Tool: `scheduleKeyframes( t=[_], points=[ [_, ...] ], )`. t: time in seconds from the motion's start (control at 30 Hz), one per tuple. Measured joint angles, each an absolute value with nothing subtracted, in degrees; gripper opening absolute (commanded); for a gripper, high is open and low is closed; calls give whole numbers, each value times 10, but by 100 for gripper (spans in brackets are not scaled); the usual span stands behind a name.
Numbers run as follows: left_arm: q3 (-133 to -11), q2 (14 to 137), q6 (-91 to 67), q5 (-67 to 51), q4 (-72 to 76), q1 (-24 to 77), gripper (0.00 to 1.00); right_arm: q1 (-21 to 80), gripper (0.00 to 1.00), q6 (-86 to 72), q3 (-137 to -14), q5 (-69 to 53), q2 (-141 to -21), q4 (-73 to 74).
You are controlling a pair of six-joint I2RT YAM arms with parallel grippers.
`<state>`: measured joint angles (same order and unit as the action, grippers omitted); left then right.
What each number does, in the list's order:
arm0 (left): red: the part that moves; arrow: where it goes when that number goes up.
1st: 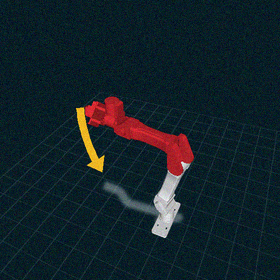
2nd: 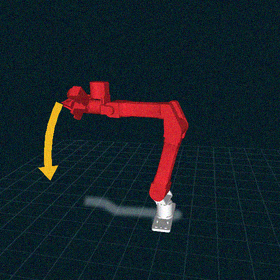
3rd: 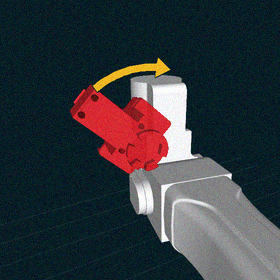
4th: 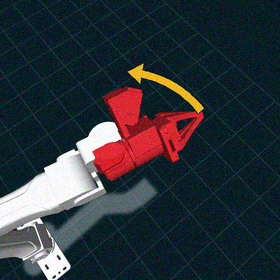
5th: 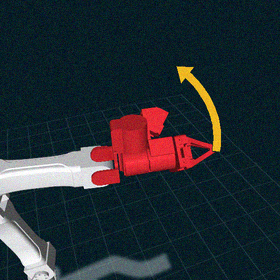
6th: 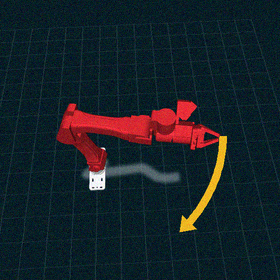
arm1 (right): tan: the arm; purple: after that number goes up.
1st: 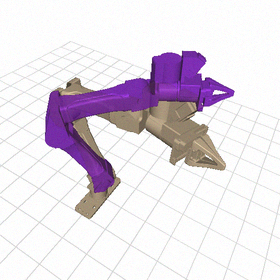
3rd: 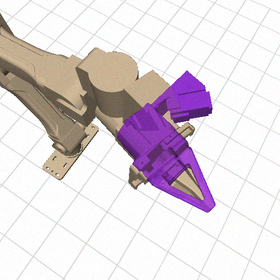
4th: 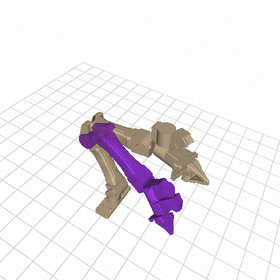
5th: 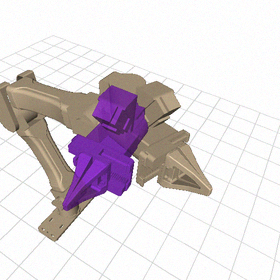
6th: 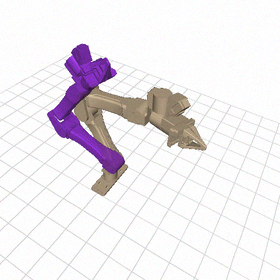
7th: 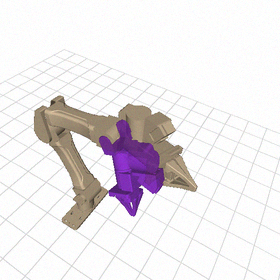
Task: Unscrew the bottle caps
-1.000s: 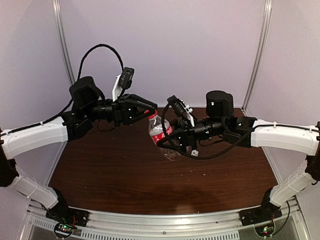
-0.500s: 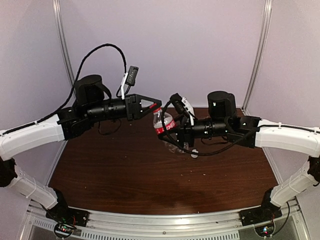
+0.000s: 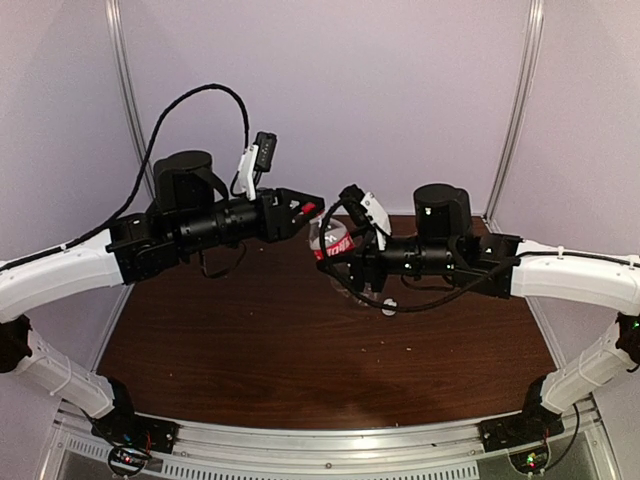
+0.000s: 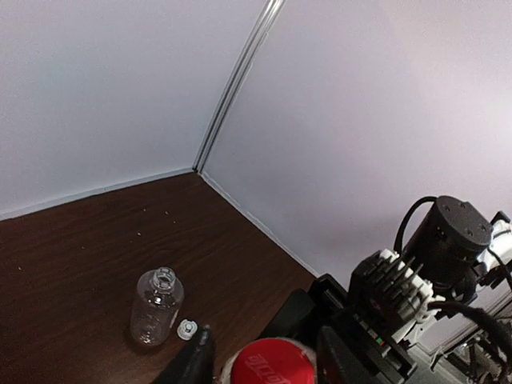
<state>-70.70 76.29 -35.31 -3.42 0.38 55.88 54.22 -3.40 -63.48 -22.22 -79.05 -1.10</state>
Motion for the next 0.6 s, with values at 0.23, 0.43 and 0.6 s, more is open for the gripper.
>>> scheduleKeyframes(
  t=[0.23,0.43,0.6],
  points=[
    [-679,715,-231,-92,8,535,71,534,36,-31,-635,-274,-790,-5],
    [-678,658,-166,-235,11,479,72,534,36,-30,-635,-383,-790,-5],
    [-678,656,-150,-352,17,454,72,534,36,-39,-637,-466,-790,-8]
  ],
)
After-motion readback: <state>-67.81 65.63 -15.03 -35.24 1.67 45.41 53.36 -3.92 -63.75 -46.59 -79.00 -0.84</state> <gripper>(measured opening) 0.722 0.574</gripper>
